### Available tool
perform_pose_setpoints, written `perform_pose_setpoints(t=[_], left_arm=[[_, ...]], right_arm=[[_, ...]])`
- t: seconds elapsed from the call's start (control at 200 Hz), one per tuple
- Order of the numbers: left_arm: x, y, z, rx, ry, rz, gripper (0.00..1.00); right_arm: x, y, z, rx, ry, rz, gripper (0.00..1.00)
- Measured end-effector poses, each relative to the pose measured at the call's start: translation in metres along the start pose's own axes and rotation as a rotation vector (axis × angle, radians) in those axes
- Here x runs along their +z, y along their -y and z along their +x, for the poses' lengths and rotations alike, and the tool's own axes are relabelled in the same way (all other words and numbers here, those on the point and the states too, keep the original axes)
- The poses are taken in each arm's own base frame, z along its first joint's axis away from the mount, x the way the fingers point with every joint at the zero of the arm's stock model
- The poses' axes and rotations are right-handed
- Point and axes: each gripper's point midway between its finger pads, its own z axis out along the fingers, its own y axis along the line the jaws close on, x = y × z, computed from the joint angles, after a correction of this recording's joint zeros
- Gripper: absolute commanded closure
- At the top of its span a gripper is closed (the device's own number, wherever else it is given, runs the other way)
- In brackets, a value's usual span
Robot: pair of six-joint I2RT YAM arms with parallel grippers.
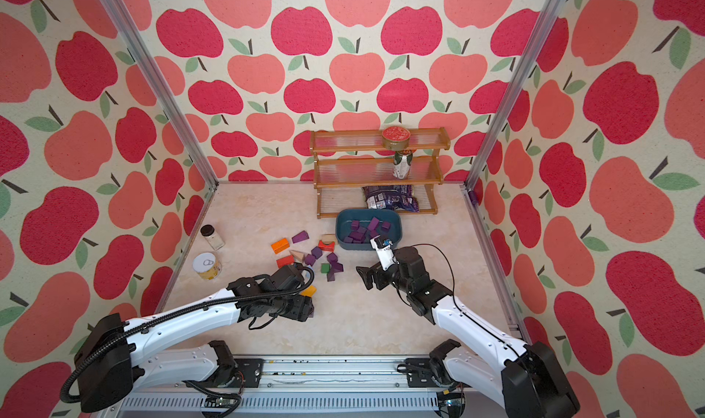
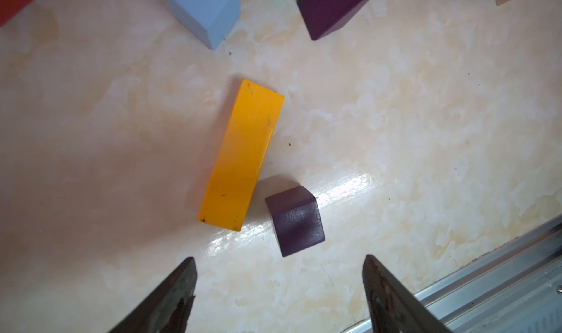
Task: Pick purple bricks into the storage bin
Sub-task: Pick up the building block from the center of the board.
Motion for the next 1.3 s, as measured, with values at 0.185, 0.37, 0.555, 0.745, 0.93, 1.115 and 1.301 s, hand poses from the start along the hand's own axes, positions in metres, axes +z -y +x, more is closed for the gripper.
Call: perform_pose_setpoints(t=[0.185,0.37,0.555,0.745,0.93,1.115,1.301], left_arm=[[0.004,0.004,-0.002,0.005,0.003,-0.018,0.22],[0.009,0.002,0.001,0.007,-0.002,-0.05,0.27],[0.013,0.001,0.001,0.016,-0.003,-0.069,0.3],[0.015,0.006,-0.001,0.027,0.003,-0.07,0.37],[0.018,0.008,-0.004,0.031,0.0,-0.072,0.44],[0.025,0.007,-0.002,0.033,-0.019,-0.086,0.48],[0.028,0.008,-0.002,0.036,-0.023,-0.088,0.49]], right_arm=[[0.0,0.003,-0.001,-0.002,0.013,0.017,0.01],[-0.003,0.005,0.003,-0.003,0.021,0.033,0.01],[-0.007,0.005,0.002,-0.017,0.048,0.034,0.01],[-0.008,0.003,0.005,-0.027,0.062,0.021,0.01],[-0.012,0.002,-0.001,-0.038,0.088,0.018,0.01],[-0.014,0.004,-0.001,-0.039,0.099,0.036,0.01],[-0.016,0.005,0.0,-0.043,0.106,0.044,0.01]])
